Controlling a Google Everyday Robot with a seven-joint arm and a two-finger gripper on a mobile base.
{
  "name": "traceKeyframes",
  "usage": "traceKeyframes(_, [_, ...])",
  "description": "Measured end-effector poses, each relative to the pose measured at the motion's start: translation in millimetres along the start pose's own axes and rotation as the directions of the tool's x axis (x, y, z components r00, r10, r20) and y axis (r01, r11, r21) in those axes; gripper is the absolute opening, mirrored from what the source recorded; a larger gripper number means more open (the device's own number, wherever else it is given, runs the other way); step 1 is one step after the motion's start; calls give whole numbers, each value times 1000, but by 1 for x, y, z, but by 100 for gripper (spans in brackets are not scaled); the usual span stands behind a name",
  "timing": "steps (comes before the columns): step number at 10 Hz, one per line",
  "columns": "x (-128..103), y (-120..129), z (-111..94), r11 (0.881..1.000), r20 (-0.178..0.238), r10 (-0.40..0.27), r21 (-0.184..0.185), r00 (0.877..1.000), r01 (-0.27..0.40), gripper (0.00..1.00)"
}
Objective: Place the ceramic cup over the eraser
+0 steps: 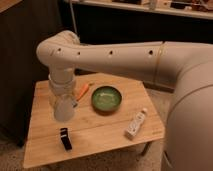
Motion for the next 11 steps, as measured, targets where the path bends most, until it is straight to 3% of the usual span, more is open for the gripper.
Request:
traceKeyframes(3, [26,29,14,999,-33,-46,0,998,46,0])
traceKeyframes(8, [52,39,39,998,-49,-65,-8,997,65,0])
traceKeyframes(11, [56,45,63,995,-42,-80,-70,996,77,0])
